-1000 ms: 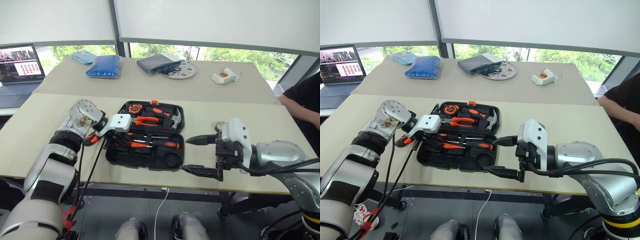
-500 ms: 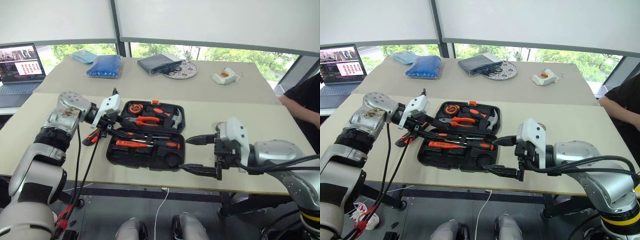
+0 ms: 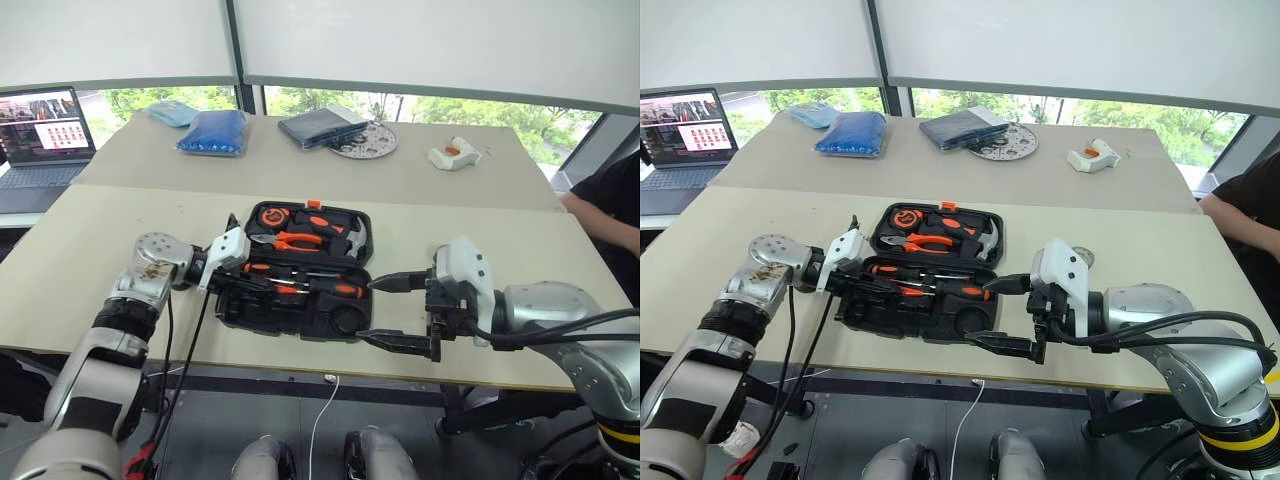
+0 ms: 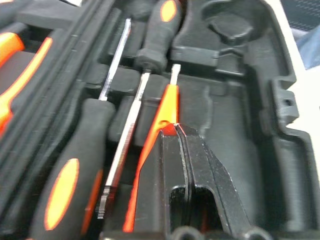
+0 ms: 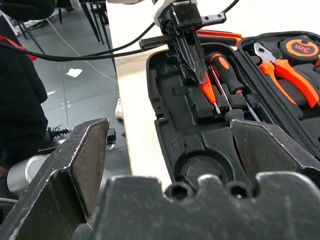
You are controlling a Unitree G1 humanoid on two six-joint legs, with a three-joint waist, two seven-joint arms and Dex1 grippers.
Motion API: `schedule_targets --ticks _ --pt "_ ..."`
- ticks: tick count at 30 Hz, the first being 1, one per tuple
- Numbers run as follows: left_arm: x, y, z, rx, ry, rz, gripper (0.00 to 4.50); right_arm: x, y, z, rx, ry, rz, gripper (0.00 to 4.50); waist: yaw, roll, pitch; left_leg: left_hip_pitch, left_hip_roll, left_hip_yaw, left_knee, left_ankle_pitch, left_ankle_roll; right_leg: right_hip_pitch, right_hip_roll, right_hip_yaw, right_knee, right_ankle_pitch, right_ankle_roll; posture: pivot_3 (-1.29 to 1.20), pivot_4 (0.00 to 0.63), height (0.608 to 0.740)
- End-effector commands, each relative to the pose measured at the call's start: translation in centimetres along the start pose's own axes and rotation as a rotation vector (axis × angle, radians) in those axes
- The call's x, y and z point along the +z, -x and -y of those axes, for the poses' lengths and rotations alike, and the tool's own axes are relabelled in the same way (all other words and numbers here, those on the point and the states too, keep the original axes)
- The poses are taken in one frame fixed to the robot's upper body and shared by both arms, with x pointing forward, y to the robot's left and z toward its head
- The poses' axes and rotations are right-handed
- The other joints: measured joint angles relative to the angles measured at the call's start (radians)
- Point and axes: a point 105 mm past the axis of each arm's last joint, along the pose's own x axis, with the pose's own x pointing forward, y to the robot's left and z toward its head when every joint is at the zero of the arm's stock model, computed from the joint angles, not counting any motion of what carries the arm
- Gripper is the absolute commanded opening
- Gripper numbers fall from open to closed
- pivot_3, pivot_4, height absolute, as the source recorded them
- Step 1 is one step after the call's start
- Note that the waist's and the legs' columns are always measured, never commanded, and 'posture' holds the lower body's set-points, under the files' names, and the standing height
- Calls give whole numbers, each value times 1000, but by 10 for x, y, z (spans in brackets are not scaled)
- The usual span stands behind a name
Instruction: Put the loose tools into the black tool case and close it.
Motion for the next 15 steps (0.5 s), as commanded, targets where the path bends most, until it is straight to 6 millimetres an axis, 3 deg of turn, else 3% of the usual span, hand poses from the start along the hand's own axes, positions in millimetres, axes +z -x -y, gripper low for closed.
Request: schedule_targets --ticks 1,6,15 --pt "10 8 -1 3 -24 28 38 8 2 -4 7 43 21 4500 0 0 0 0 0 0 0 0 0 0 0 0 0 0 0 0 150 718" --pt "22 12 -5 8 -9 64 38 7 1 -5 12 39 17 4500 -2 0 0 0 0 0 0 0 0 0 1 0 0 0 0 0 150 718" --pt "-14 0 2 0 -14 -53 38 9 -2 -3 11 46 21 4500 -1 0 0 1 0 0 0 0 0 1 0 0 0 0 0 0 150 718"
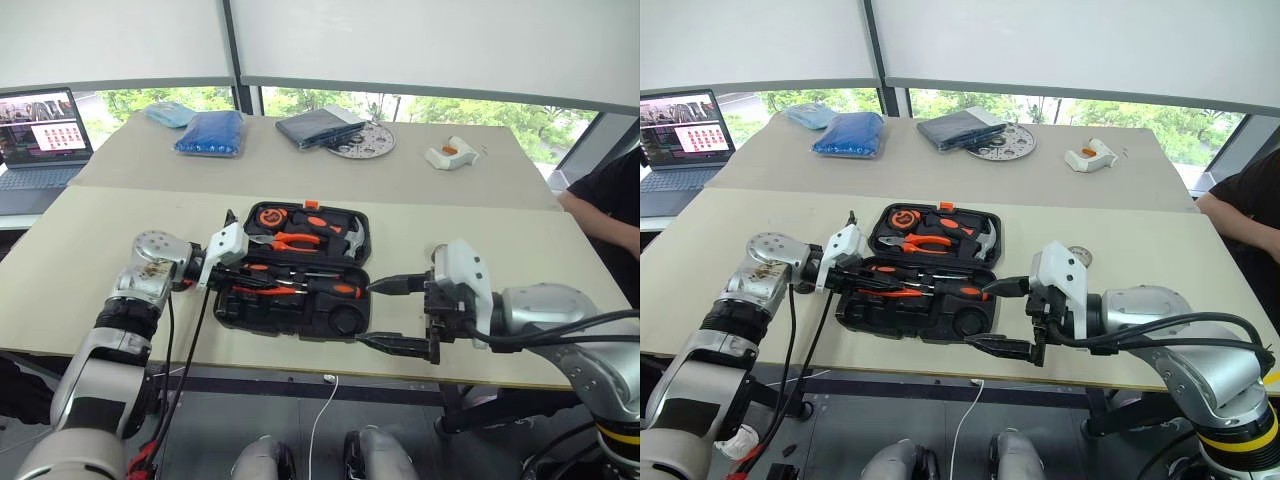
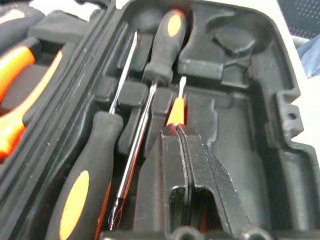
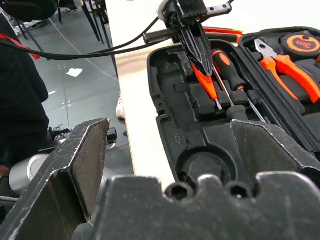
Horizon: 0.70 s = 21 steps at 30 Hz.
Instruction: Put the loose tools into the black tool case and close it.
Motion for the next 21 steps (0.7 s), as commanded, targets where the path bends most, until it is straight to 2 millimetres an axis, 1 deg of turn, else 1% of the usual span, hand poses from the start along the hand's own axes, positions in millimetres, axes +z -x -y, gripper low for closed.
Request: schedule_targets --ticks 1,5,12,18,20,21 --pt "-16 5 3 7 -17 -68 38 10 0 -2 2 50 23 4500 -1 0 0 1 0 0 0 0 0 0 0 0 0 0 0 0 150 718" --pt "-26 16 3 31 0 -96 38 8 1 -4 0 45 20 4500 -4 0 0 4 0 0 0 0 0 4 0 0 0 0 0 0 150 718" --pt "-29 29 7 29 10 -98 38 8 -1 -5 1 40 23 4500 -2 0 0 4 0 -1 0 -1 1 5 -2 -1 0 0 0 0 150 718" --pt "-27 31 0 83 23 -82 38 8 -3 -3 0 42 29 4500 0 0 0 4 0 -2 0 -1 1 5 -3 -2 -1 0 0 0 150 718" --pt "-20 34 -7 124 32 -58 38 10 -4 -3 2 48 36 4500 0 0 0 3 0 -2 0 -1 1 5 -3 -2 -1 0 0 0 150 718" --pt "-15 39 -10 152 41 -40 38 12 -4 -3 3 53 41 4500 -1 0 0 3 0 -2 0 -1 2 5 -3 -2 -1 0 0 0 150 718"
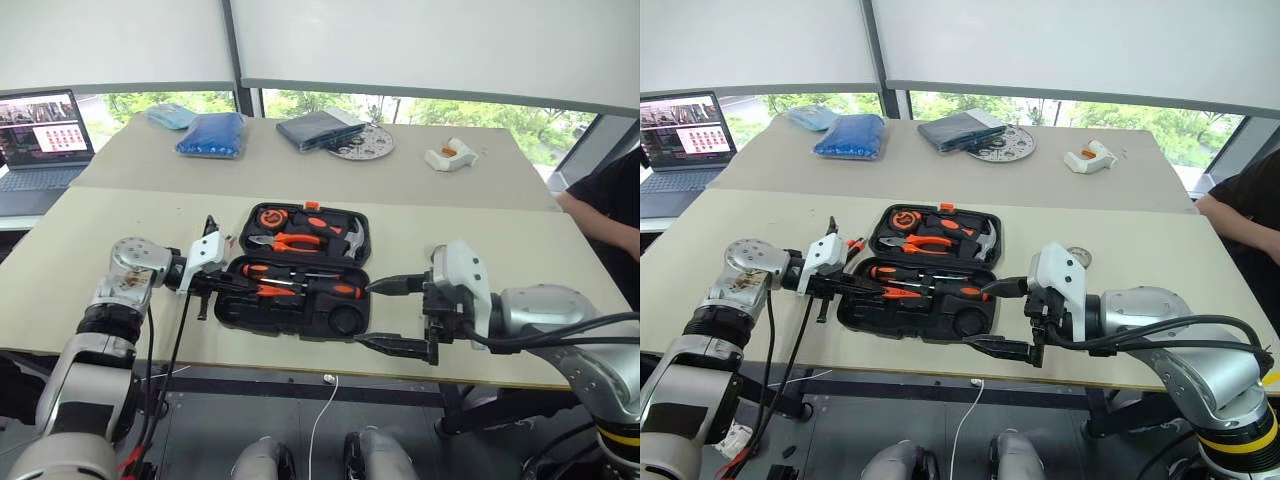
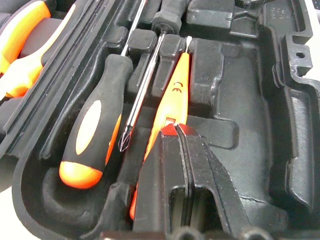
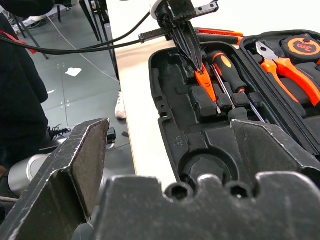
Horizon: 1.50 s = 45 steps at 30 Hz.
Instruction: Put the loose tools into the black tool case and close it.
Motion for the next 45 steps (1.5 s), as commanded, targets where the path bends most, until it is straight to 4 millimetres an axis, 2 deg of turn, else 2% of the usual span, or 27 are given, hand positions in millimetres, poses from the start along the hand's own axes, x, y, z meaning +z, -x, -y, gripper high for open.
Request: schedule_targets --ticks 1,5,8,9,11,14,16,18,20,24,27,34,37,40,42,43,44,45 --pt "9 15 -13 92 46 30 38 14 -1 0 4 59 37 4500 0 0 0 0 0 0 0 0 0 0 0 0 0 0 0 0 150 718" --pt "20 52 -15 207 110 80 38 24 -3 5 17 77 68 4500 -10 -1 1 -1 0 0 0 0 0 -1 1 0 0 0 0 0 150 718" --pt "17 84 0 311 174 93 723 30 -5 11 31 81 88 4500 -23 -1 1 -1 1 -1 -1 0 0 -1 1 0 -1 0 0 0 150 718" --pt "10 99 8 379 210 90 1112 33 -7 13 40 82 97 4500 -27 -1 1 -1 1 -1 -1 0 0 -1 -1 1 -1 0 0 0 150 718" --pt "3 117 19 473 258 77 1833 36 -10 16 53 84 107 4500 -30 -1 1 0 1 0 -2 0 0 -1 -1 1 -1 0 1 0 150 718" --pt "-21 143 44 636 361 21 2988 37 -16 19 91 90 113 4500 -27 -1 1 0 1 0 -2 0 -1 -1 -3 0 -1 -1 2 0 150 718" --pt "-32 149 59 681 397 -31 3531 36 -19 19 117 96 109 4500 -23 -1 1 0 1 -1 -2 0 -1 -1 -4 0 -3 -1 2 0 150 718" --pt "-36 150 66 699 414 -59 4420 36 -21 20 134 100 107 4500 -9 -1 1 0 0 -1 -5 -3 -6 0 -7 0 -6 -1 3 0 150 718" --pt "-36 149 65 712 410 -75 4466 36 -23 21 145 103 107 4500 6 -1 1 0 0 -1 -7 -5 -10 -1 -8 -2 -7 -1 3 0 150 718" --pt "-25 144 46 737 363 -80 4466 35 -26 23 153 108 107 4500 21 -1 1 0 0 -1 -7 -5 -12 0 -9 -3 -7 0 1 0 150 718" --pt "-19 130 21 705 352 -112 4466 35 -28 20 141 115 115 4500 25 -1 1 0 -1 0 -8 -5 -12 0 -8 -4 -7 1 1 0 150 718" --pt "-31 100 -20 658 352 -229 4466 33 -29 11 128 132 111 4500 6 -1 1 1 -2 3 -11 -2 -7 -1 0 -7 -7 2 -1 0 150 718" --pt "-39 82 -30 620 402 -287 4466 33 -28 8 118 138 113 4500 1 -1 1 0 -2 3 -11 0 -4 -1 1 -7 -7 2 -1 0 150 718" --pt "-50 71 -31 576 431 -338 4466 33 -27 8 103 140 116 4500 -5 -1 1 0 -2 4 -11 1 -4 -2 1 -6 -7 2 -1 0 150 718" --pt "-55 65 -28 542 452 -343 3941 34 -26 9 91 142 116 4500 -5 -1 0 1 -2 4 -11 1 -4 -2 1 -5 -7 2 0 0 150 718" --pt "-57 65 -27 537 458 -343 3832 33 -26 9 85 143 116 4500 -4 -1 0 2 -2 4 -11 1 -4 -2 1 -5 -7 1 1 0 150 718" --pt "-59 66 -27 538 465 -342 3318 33 -25 10 79 143 115 4500 -4 -1 0 2 -2 4 -11 1 -4 -1 1 -4 -6 1 1 0 150 718" --pt "-60 70 -27 545 471 -340 3030 33 -25 10 75 143 115 4500 -4 -1 0 3 -1 4 -11 1 -4 -1 1 -4 -6 1 1 0 150 718"
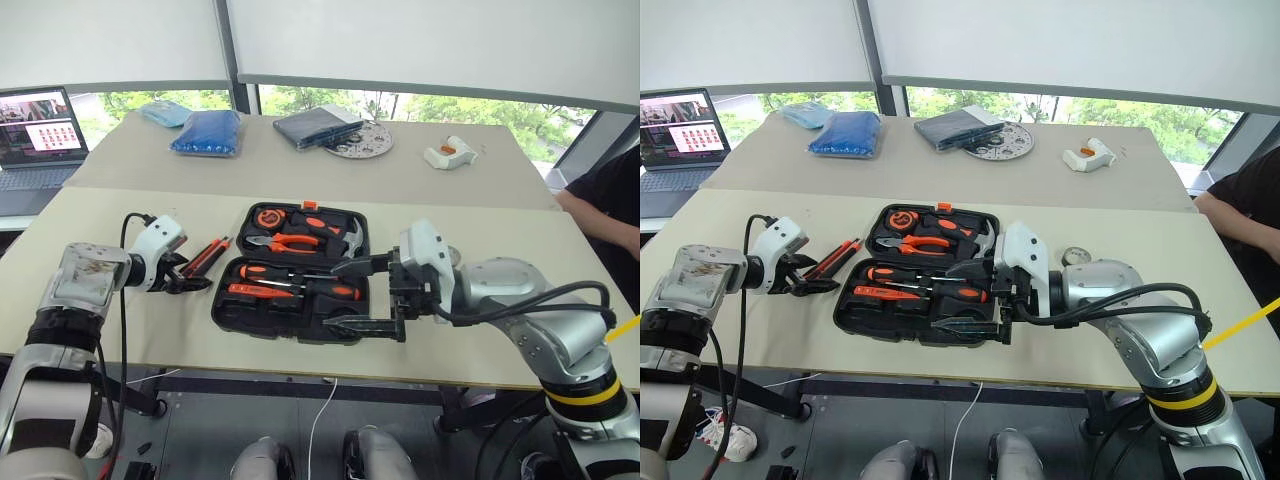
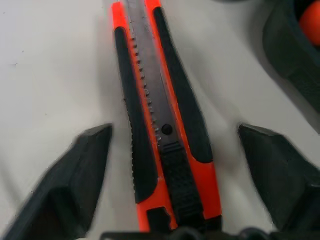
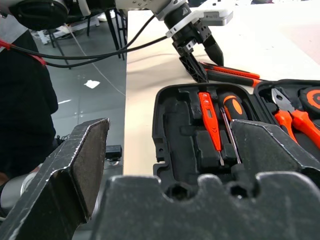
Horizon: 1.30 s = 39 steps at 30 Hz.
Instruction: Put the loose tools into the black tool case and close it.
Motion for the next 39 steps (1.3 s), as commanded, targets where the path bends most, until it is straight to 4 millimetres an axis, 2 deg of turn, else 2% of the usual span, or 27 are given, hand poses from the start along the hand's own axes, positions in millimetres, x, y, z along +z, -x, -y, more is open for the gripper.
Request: schedule_targets --ticks 1,4,7,9,11,17,19,24,28,35,37,39 --pt "-17 6 -10 30 9 -42 2641 10 6 0 -29 43 22 4500 -1 0 0 1 0 0 0 0 0 1 0 0 0 0 0 0 150 718" --pt "-11 24 -28 80 -29 13 1763 9 9 -1 -32 17 16 4500 -4 0 0 1 1 0 0 0 0 1 -4 4 0 0 0 0 150 718" --pt "33 49 -19 -56 -130 208 1761 7 13 -5 -19 -15 6 4500 -7 -1 1 0 2 0 0 1 -1 -1 -3 5 0 1 -1 0 150 718" --pt "54 62 -6 -165 -217 281 1761 6 17 -7 -18 -22 -5 4500 -1 -2 1 -4 2 -1 1 1 -2 -5 -2 4 1 1 -3 0 150 718" --pt "67 69 7 -248 -280 315 1761 5 20 -7 -24 -24 -15 4500 6 -2 1 -8 2 -1 2 1 -1 -9 0 3 2 4 -8 0 150 718" --pt "66 48 74 -569 -572 195 1761 -2 27 -10 -56 -25 -43 4500 9 -2 1 -8 -2 0 5 0 2 -7 -2 0 1 2 -4 0 150 718" --pt "66 38 88 -634 -629 176 1761 -3 28 -12 -61 -28 -47 4500 6 -2 1 -8 -1 0 6 0 2 -7 -1 1 2 1 -1 0 150 718" --pt "64 16 105 -722 -708 150 1761 -5 29 -13 -93 -34 -56 4500 3 -2 1 -9 2 0 9 0 2 -6 1 5 3 -1 2 0 150 718" --pt "58 8 114 -778 -760 127 1761 -7 31 -15 -111 -42 -58 4500 2 -2 1 -8 1 -1 10 0 2 -6 1 7 4 -1 2 0 150 718" --pt "53 -6 110 -784 -849 84 1761 -13 34 -18 -125 -55 -76 4500 7 -2 1 -8 1 -1 10 0 3 -6 1 6 4 -1 2 0 150 718" --pt "55 -8 110 -787 -838 89 2765 -13 34 -18 -128 -56 -76 4500 6 -2 1 -8 1 -2 11 -1 3 -5 1 6 4 -1 2 0 150 718" --pt "56 -9 110 -792 -833 94 3295 -13 34 -19 -131 -55 -76 4500 5 -2 1 -8 1 -2 11 -1 4 -5 1 6 4 -1 2 0 150 718"
